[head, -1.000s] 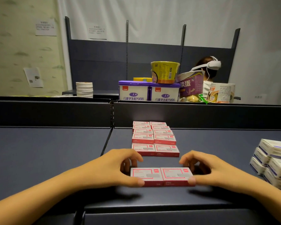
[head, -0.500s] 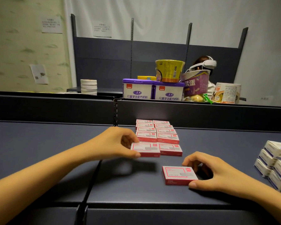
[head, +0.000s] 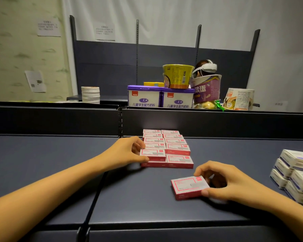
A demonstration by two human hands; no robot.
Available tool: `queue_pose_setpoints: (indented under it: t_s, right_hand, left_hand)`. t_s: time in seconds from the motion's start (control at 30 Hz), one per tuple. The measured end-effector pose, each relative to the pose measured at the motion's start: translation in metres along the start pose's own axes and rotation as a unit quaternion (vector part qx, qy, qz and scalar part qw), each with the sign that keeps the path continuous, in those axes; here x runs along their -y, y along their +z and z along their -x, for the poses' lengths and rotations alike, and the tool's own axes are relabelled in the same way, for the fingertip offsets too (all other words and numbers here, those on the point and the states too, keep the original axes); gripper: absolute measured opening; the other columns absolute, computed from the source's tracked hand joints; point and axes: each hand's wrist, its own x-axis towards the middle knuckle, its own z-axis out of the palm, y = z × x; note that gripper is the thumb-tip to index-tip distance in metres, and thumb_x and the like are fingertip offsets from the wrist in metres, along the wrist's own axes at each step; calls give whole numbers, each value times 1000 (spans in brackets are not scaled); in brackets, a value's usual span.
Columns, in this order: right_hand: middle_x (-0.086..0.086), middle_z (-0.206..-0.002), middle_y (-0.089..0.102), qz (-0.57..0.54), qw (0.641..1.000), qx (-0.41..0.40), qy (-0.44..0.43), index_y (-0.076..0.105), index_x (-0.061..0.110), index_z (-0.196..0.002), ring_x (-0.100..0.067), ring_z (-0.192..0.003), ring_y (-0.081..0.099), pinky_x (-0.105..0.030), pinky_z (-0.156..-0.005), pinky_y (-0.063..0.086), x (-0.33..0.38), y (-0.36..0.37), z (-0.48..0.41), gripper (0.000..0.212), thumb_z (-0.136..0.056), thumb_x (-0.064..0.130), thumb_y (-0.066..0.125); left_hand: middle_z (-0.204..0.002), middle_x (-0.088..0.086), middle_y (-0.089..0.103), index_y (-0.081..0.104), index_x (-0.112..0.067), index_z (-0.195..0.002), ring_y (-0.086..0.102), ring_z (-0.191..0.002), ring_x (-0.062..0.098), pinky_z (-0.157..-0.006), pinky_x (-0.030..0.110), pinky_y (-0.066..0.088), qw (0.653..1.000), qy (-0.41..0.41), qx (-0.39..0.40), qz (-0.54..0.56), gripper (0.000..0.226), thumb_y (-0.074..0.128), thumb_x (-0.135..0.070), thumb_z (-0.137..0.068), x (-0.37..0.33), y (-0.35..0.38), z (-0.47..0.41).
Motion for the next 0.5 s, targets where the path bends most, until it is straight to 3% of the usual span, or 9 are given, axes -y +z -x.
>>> queue_pose_setpoints:
  t_s: [0.1,0.2,0.33,0.5]
  right_hand:
    - [7,-99,68,-24,996,-84,-25,63,29,-100,-7,-88,62,-16,-72,52,1,-3,-15,29,-74,21,75]
    - [4,-100,69,-29,991,-129,-9,64,27,-98,-12,-88,65,-21,-78,55,0,-7,-38,27,-74,21,75]
    - [3,-107,65,35,992,-111,37,62,23,-105,-7,-91,61,-10,-72,49,-6,-8,-63,30,-77,26,72]
    - [8,-105,59,69,989,-112,63,52,26,-103,-5,-88,59,-12,-66,48,-7,-4,-61,39,-72,36,75]
  left_hand:
    - [-93,-11,59,54,-24,-103,60,-79,3,-62,8,48,1000,-2,-3,7,35,74,-33,-76,1,0,0]
    - [-95,-12,59,52,-25,-104,61,-81,3,-66,10,50,1000,-5,10,17,40,76,-34,-73,2,0,2]
    - [-97,-14,54,45,-28,-109,58,-84,4,-72,13,51,1000,-3,28,-9,49,76,-36,-72,0,1,7]
    - [-102,-7,58,46,-25,-107,58,-89,9,-79,20,52,998,-16,3,-69,51,74,-45,-71,3,2,13]
